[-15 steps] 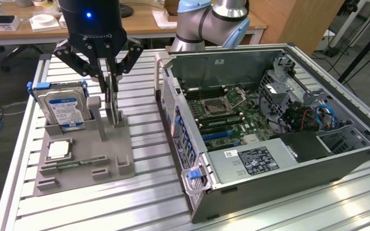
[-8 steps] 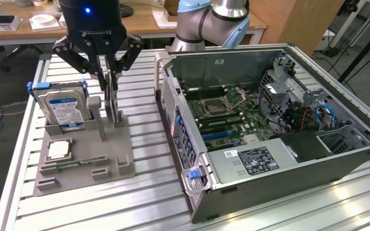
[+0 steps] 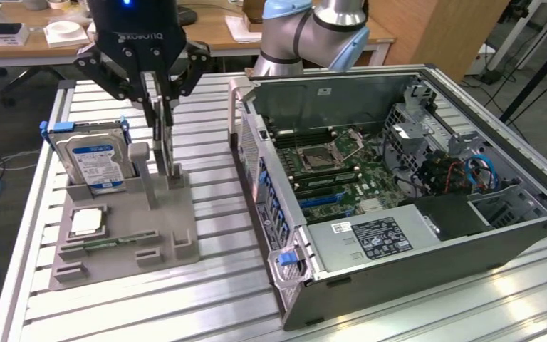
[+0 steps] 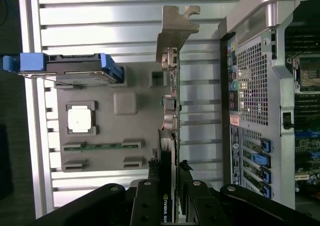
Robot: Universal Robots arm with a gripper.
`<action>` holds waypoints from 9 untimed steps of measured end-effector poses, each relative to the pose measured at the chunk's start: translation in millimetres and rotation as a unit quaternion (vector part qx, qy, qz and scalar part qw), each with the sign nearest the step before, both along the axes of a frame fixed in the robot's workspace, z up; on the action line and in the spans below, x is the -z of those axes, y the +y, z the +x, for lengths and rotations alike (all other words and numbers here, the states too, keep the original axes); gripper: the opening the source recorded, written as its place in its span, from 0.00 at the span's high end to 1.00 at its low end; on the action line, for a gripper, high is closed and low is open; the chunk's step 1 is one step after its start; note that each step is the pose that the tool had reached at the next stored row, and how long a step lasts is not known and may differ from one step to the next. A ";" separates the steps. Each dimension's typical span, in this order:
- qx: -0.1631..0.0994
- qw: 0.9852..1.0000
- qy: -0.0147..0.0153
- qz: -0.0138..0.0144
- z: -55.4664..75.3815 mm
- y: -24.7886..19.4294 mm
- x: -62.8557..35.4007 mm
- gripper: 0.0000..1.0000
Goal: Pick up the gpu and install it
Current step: 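Pick up the gpu and move the gpu toward the slot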
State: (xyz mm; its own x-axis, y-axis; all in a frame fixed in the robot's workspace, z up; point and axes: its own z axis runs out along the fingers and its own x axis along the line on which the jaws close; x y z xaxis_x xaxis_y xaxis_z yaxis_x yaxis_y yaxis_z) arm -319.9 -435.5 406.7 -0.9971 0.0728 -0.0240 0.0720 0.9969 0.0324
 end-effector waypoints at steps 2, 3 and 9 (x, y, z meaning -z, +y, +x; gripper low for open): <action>0.000 1.000 0.000 0.000 0.0 0.0 -3.4 0.74; 0.000 1.000 0.000 0.000 0.0 0.0 -4.9 0.74; 0.000 1.000 0.000 0.000 0.0 0.0 -12.5 0.74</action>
State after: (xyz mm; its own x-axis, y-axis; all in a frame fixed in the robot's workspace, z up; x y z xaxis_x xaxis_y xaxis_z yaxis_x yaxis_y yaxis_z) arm -319.9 -435.5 419.2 -0.9971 0.0728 -0.0240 0.0720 0.9969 0.0324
